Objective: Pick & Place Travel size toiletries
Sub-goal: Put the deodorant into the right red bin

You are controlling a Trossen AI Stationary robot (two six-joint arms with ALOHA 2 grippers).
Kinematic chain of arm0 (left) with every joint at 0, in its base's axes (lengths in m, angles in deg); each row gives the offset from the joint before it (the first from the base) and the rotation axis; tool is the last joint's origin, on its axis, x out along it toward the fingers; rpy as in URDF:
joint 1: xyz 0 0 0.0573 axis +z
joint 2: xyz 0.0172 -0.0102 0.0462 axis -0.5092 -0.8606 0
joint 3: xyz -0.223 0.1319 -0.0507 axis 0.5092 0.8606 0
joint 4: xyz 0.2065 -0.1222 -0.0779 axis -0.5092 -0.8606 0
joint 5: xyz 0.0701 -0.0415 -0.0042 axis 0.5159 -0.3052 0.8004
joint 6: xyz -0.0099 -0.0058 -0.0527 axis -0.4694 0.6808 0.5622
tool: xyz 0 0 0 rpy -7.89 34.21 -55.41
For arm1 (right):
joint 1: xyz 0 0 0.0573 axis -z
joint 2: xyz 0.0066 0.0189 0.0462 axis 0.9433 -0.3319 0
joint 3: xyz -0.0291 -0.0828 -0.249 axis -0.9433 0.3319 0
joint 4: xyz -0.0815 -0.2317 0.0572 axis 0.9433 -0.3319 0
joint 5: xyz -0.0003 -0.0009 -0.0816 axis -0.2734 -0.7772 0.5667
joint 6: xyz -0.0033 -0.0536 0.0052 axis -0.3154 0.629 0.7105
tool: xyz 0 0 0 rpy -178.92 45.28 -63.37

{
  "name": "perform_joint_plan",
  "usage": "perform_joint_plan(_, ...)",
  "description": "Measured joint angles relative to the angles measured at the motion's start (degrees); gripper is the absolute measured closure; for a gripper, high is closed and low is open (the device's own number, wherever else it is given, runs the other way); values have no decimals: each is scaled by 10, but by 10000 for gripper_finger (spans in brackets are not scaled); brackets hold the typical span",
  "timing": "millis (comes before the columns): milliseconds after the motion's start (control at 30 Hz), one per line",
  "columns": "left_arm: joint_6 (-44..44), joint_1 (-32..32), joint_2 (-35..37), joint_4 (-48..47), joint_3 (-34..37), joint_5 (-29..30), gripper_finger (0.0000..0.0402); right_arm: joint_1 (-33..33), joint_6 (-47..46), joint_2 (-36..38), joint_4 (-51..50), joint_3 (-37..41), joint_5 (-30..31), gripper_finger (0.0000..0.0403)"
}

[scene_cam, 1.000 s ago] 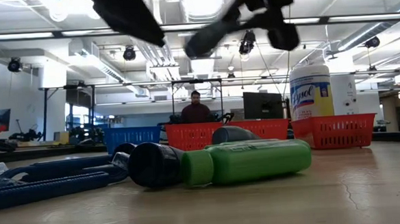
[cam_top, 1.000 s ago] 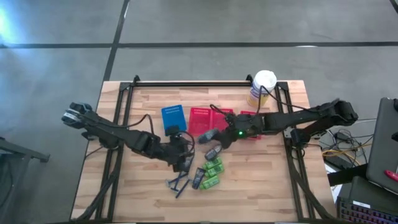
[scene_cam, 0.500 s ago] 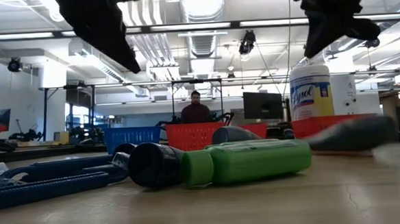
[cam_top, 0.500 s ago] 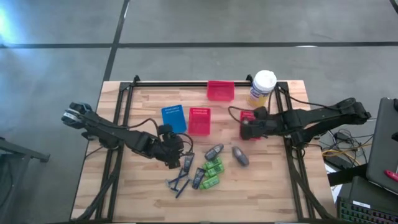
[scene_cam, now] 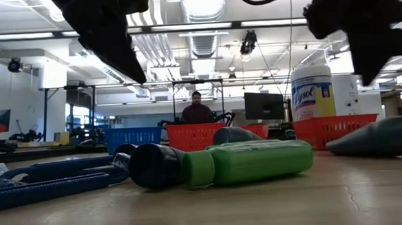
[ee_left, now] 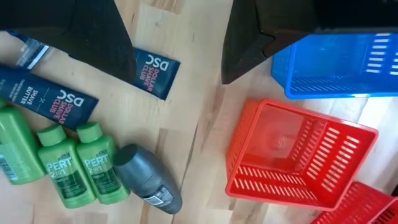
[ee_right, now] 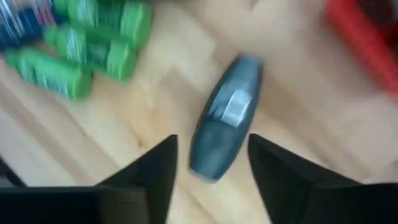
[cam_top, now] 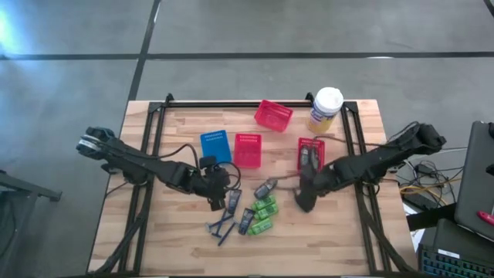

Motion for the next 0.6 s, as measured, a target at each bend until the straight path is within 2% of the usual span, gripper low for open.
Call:
perform_joint_plan(200, -5, 1, 0, 4, 0, 0, 165, -15, -73, -88, 2, 0, -23, 103)
perform_joint_plan(367, -5, 1, 0, 4, 0, -4, 165, -16, -72, -146, 33, 0, -27, 54)
perform_joint_plan(500, -5, 1, 0, 4, 0, -6, 165, -8, -64, -189, 51, 0, -25, 43)
perform_joint_plan(600, -5, 1, 0, 4, 0, -8, 165, -5, -56, -211, 52, -1, -30, 71)
